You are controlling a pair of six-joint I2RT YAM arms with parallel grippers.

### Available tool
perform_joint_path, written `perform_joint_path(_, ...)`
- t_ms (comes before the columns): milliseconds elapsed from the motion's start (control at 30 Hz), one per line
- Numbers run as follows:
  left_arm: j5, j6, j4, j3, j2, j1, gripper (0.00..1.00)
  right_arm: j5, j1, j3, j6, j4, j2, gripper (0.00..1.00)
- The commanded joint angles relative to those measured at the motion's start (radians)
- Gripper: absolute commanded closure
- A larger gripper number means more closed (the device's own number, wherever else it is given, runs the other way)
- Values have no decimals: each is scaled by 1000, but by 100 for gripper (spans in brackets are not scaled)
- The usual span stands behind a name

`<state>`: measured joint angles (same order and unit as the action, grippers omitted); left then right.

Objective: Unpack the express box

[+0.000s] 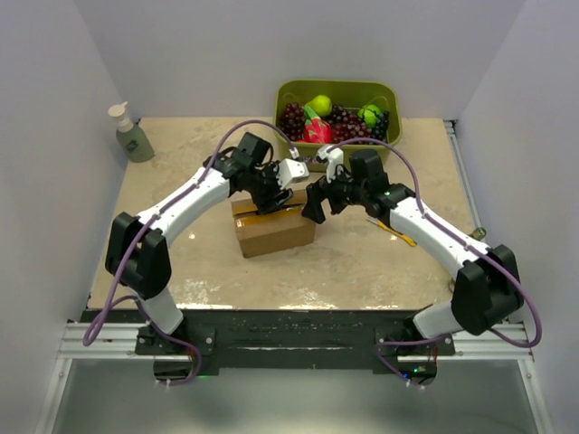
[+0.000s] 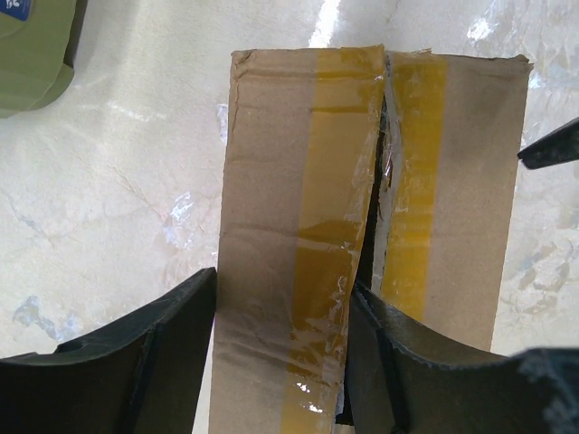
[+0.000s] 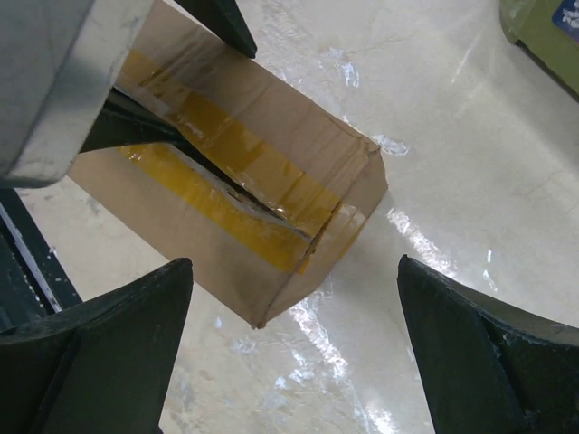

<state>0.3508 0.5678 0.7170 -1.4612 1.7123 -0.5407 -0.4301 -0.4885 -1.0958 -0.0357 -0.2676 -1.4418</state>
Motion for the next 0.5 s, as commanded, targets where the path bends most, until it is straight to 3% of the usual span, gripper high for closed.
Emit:
perform_joint_path(0, 76, -37, -7, -51, 3, 13, 41, 69, -13, -10, 83, 40, -18, 1)
perform_joint_path(233, 149, -39, 15, -47, 6, 30, 44, 146, -13, 14, 120, 61, -121, 1)
perform_joint_path(467, 214, -43, 48, -70, 23, 105, 65, 166, -19, 77, 76, 34, -101, 2)
